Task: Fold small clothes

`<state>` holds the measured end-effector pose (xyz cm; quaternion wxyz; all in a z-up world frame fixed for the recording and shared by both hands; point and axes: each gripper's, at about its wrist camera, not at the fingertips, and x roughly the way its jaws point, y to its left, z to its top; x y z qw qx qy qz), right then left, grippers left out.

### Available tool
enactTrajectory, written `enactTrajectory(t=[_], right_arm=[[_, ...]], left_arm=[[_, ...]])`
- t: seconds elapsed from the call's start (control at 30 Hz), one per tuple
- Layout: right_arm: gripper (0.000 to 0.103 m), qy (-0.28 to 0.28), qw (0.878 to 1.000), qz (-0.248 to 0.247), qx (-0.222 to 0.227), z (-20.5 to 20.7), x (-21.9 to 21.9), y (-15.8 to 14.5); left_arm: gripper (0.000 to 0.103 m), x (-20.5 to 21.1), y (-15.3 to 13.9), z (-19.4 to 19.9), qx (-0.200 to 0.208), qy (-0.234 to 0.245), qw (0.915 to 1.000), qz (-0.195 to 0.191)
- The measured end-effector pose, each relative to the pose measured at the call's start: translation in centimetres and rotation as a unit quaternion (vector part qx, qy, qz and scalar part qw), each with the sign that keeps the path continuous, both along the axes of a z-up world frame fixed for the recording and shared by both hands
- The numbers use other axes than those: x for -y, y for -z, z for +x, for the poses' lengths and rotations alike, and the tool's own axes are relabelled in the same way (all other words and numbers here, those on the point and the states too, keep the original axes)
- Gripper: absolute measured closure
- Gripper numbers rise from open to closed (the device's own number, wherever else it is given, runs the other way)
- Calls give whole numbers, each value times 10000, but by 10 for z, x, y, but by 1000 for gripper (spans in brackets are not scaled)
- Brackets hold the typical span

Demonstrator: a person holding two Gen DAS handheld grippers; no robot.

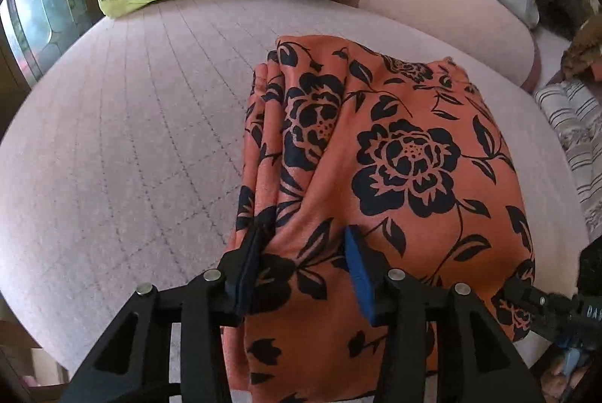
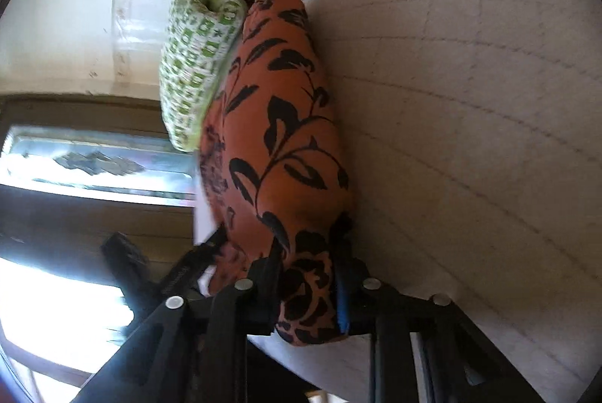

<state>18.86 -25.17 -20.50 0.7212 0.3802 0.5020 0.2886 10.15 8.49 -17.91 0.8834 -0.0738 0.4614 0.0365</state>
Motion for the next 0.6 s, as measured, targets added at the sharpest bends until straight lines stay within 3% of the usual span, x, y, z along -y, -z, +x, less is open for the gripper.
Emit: enactTrajectory(t=[0.07, 0.13, 0.23, 0.3, 0.37, 0.47, 0.57, 0.6], right_arm=[[81, -49, 9997, -209, 70, -7, 0, -1], [79, -127, 9999, -25, -2, -7, 4, 4], [58, -134, 9998, 118, 4, -6, 14, -1], [34, -133, 9995, 157, 234, -6, 22, -17], [30, 11, 9988, 146, 460, 1, 30, -32], [29, 122, 9983, 305, 471, 29, 27, -39], [29, -54, 9993, 302, 226, 61, 7, -25], [45, -163, 9995, 139, 223, 68, -2, -21]], left_arm=[[56, 0, 1, 2, 37, -8, 10000, -69], [55, 1, 2, 5, 115, -1, 9999, -93], [55, -1, 0, 1, 173, 0, 9997, -175], [55, -10, 1, -5, 181, -8, 9995, -274], [55, -11, 2, -7, 225, 17, 9993, -302], [55, -12, 4, -5, 269, 55, 9992, -292], [55, -15, 5, -5, 294, 65, 9988, -389], [55, -15, 1, -9, 304, 69, 9988, -383]])
